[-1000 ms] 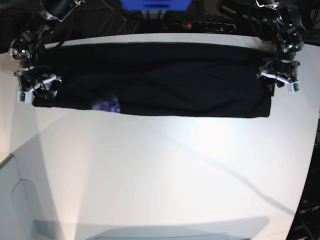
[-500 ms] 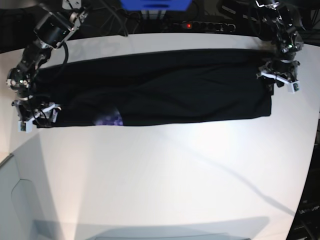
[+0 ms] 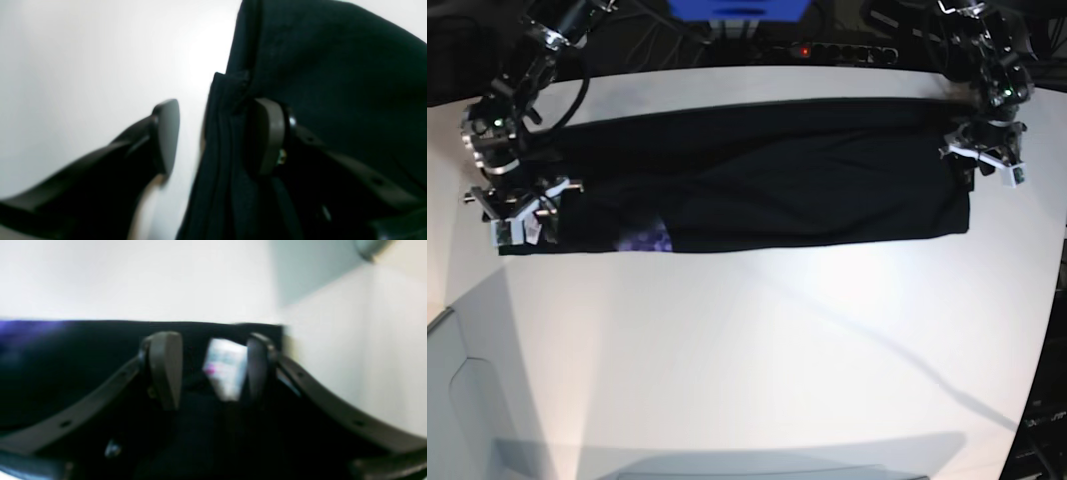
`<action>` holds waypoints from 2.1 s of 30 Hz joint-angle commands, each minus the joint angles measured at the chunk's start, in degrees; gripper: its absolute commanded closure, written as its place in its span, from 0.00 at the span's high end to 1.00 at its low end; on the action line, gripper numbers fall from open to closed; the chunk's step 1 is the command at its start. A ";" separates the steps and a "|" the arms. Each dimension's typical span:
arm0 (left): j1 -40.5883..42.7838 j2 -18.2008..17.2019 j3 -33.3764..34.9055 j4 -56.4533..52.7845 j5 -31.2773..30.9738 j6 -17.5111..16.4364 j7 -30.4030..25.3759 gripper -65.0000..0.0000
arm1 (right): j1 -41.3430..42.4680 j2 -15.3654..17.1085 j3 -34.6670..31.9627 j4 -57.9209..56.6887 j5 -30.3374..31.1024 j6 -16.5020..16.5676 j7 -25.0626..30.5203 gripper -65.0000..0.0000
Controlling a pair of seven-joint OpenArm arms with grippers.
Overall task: Fold the T-shirt properly
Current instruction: 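Hold the strip end with the right gripper and adjust the left grip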
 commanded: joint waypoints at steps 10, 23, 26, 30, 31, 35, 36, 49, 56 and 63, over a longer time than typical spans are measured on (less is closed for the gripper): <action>-0.26 -1.15 -0.37 1.04 -0.36 0.00 -1.54 0.51 | -6.16 -1.79 -1.98 -2.93 0.50 0.78 0.88 0.49; -0.26 -1.15 -0.37 1.04 -0.36 0.00 -1.63 0.51 | -9.77 -1.08 1.54 -0.03 0.58 0.78 0.88 0.49; -0.26 -1.23 -0.46 1.04 -0.63 0.00 -1.45 0.51 | -9.50 -1.00 1.63 1.20 0.58 0.78 0.88 0.49; -0.08 -1.23 -0.55 2.98 -0.72 0.00 -1.36 0.51 | -8.89 -1.00 1.54 3.14 0.58 0.78 0.88 0.49; 0.01 -1.23 -0.55 3.68 -0.72 0.00 -1.28 0.51 | -8.18 -1.00 1.54 2.87 0.50 0.78 0.88 0.49; 0.01 -0.71 -2.48 6.93 -0.80 0.00 -1.19 0.51 | -6.07 -0.82 1.54 -1.79 0.50 0.78 0.88 0.49; 0.10 -0.71 -2.92 7.55 -0.80 0.00 -1.19 0.51 | -5.72 -0.29 1.63 -3.11 0.50 0.78 0.88 0.49; -0.08 0.52 -3.36 7.20 -0.98 -0.09 3.12 0.71 | -4.67 1.55 1.63 -10.23 0.58 0.78 0.97 0.49; 0.01 1.93 -2.84 5.70 -4.32 -0.18 3.12 0.76 | -4.67 1.55 1.45 -10.14 0.67 0.78 0.97 0.49; 0.01 2.11 -2.84 1.04 -6.52 -0.18 3.21 0.61 | -4.67 1.55 1.27 -10.14 0.67 0.78 0.97 0.49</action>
